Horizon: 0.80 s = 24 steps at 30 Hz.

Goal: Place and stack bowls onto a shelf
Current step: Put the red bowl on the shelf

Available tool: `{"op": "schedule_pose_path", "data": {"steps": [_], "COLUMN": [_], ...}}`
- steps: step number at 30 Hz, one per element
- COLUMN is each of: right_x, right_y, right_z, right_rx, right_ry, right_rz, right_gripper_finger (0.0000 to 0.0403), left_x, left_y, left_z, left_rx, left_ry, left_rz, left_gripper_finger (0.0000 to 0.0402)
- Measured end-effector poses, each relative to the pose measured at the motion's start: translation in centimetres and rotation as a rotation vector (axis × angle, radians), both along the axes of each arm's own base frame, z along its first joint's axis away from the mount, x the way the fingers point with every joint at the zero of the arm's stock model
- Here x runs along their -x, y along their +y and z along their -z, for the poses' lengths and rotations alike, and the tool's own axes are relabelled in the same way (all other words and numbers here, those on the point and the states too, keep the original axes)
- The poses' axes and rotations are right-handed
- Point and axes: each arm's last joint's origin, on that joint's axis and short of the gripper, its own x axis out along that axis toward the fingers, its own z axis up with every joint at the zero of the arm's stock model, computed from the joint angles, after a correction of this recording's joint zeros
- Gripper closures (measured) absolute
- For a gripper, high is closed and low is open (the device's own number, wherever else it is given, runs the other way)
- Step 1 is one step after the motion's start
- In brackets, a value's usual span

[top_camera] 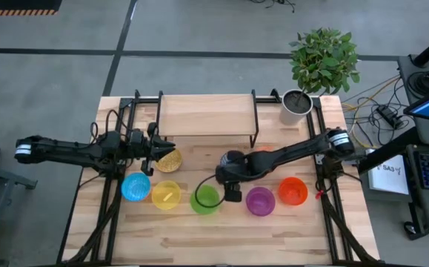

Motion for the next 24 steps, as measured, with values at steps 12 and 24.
{"op": "schedule_pose_path", "data": {"steps": [12,24], "right_x": [-0.3,-0.2], "right_y": [-0.1,-0.1], "right_z": [3.7,3.2], "right_rx": [0.063,0.05], "right_ry": [0.138,0.13], "right_rz": [0.066,0.061], "right_gripper_finger": [0.0261,0.0388], "left_x": [0.0,0.0], "left_y": [0.0,0.0], "left_z": [0.0,0.0], "left_rx": [0.0,0.0], "left_ry": [0.001,0.001], "left_rz": [-0.001,-0.002], "left_gripper_finger": [0.0361,0.0361]}}
